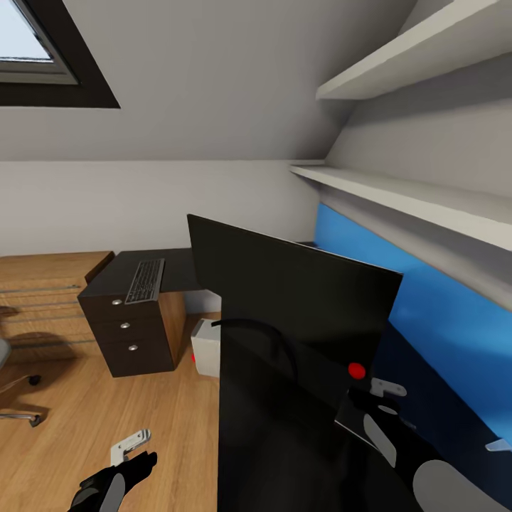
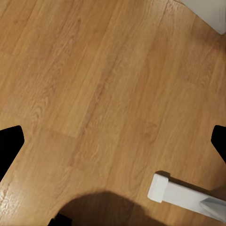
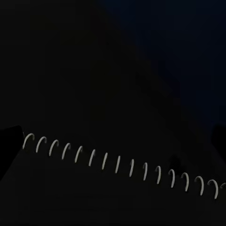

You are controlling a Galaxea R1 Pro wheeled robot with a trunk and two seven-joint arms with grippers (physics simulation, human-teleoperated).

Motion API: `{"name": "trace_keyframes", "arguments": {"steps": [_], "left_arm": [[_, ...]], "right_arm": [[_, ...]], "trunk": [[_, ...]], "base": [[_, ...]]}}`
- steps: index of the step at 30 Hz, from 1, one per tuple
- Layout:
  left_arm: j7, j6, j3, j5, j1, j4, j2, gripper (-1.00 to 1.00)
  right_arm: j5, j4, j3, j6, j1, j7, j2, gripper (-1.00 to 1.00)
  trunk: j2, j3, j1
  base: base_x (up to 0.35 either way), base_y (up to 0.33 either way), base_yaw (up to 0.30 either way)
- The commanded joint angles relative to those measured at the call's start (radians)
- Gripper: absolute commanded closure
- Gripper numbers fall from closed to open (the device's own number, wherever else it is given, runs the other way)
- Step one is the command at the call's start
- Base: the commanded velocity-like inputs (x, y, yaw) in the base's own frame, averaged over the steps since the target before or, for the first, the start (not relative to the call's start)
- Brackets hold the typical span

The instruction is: In the bedroom, organize the workspace by keeping the computer under the desk, ensuring the monitor is on the desk, placing the keyboard on the desk next to the monitor, placing the mouse on the desk next to the keyboard, moving the folder from the swivel chair onto the desk next to the mouse, stacking the notebook on top of the folder with the pen on top of the notebook, and positioning the swivel chair next to the desk.

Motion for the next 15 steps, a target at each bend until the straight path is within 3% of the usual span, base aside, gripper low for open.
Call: {"name": "trace_keyframes", "arguments": {"steps": [1,15], "left_arm": [[0.007,0.005,0.001,0.011,0.000,-0.002,-0.001,-1.00],[0.008,0.003,0.001,0.009,0.000,0.002,-0.001,-1.00]], "right_arm": [[-0.004,-0.002,0.008,0.006,-0.001,-0.009,-0.002,-1.00],[-0.004,-0.002,0.008,0.007,-0.001,-0.008,-0.003,-1.00]], "trunk": [[-0.008,-0.004,0.004],[-0.106,-0.048,0.058]], "base": [[0.000,0.000,0.000],[0.000,0.000,0.000]]}}
